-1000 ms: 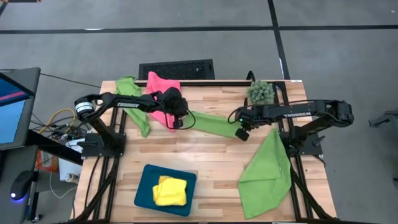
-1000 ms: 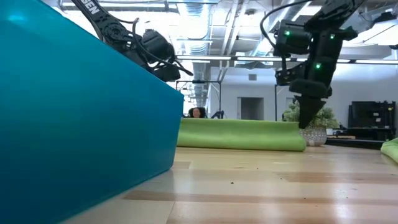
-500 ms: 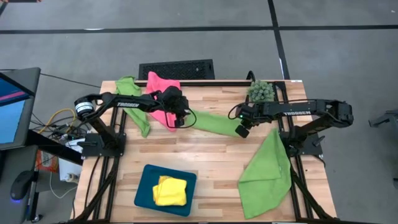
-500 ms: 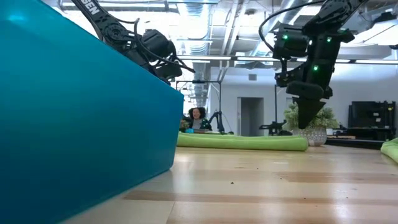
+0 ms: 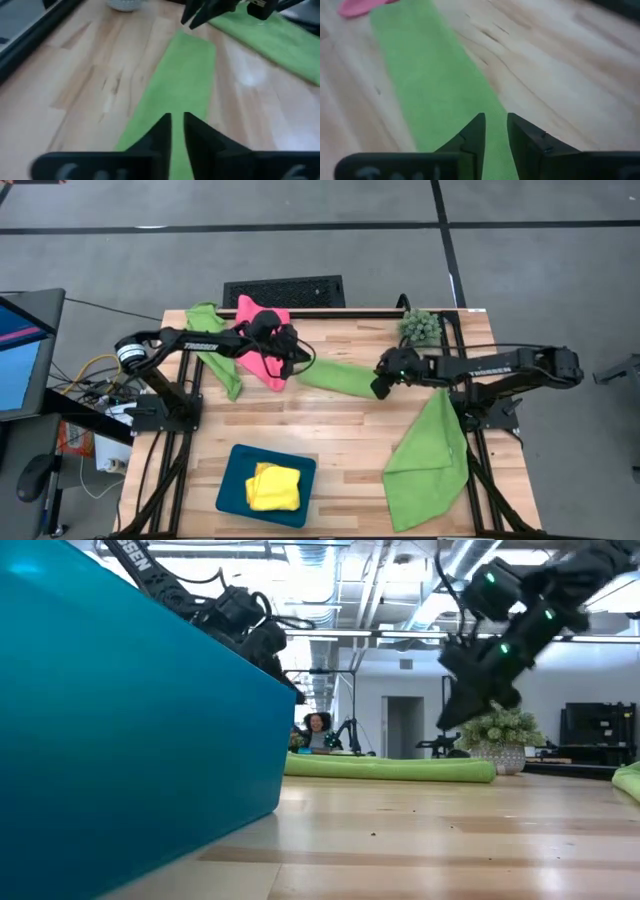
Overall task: Fold microfiber towels
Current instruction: Fold the top right green microfiber towel
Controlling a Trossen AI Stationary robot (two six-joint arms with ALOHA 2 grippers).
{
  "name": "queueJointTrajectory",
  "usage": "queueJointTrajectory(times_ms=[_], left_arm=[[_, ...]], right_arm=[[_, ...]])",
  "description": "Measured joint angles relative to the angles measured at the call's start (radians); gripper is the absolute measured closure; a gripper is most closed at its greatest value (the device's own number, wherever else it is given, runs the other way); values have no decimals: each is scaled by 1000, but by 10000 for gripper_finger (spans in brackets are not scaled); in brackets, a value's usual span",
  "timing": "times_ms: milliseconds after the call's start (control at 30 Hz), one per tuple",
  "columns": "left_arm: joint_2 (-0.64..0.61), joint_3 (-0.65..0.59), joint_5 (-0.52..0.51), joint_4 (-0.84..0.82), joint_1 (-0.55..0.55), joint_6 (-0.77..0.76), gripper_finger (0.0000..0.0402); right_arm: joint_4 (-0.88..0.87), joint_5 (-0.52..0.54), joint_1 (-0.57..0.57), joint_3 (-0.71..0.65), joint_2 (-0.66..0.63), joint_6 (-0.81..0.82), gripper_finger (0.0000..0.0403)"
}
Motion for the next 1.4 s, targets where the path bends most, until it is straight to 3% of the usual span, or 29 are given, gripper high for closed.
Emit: queueJointTrajectory(times_ms=[100, 233, 467, 667, 933, 1200, 1333, 1400], left_arm=[[24, -28, 11, 78, -3, -21, 395], [84, -37, -42, 117, -16, -17, 399], [203, -37, -121, 150, -16, -25, 401], [271, -37, -130, 156, -17, -52, 401], [236, -36, -121, 137, -5, -97, 401], [108, -36, -19, 140, 12, -141, 401], [104, -46, 112, 160, 3, -165, 401], [112, -64, 119, 167, -19, -163, 401]], right_arm=[[157, 29, 0, -81, 21, 63, 309], [233, 65, -14, -127, 59, 104, 320], [234, 74, -23, -134, 169, 108, 329], [259, 94, -22, -128, 253, 154, 329], [234, 82, -23, -135, 164, 151, 329], [272, 87, 38, -134, 43, 108, 329], [314, 90, 120, -134, 56, 111, 329], [336, 109, 164, -133, 89, 128, 329]])
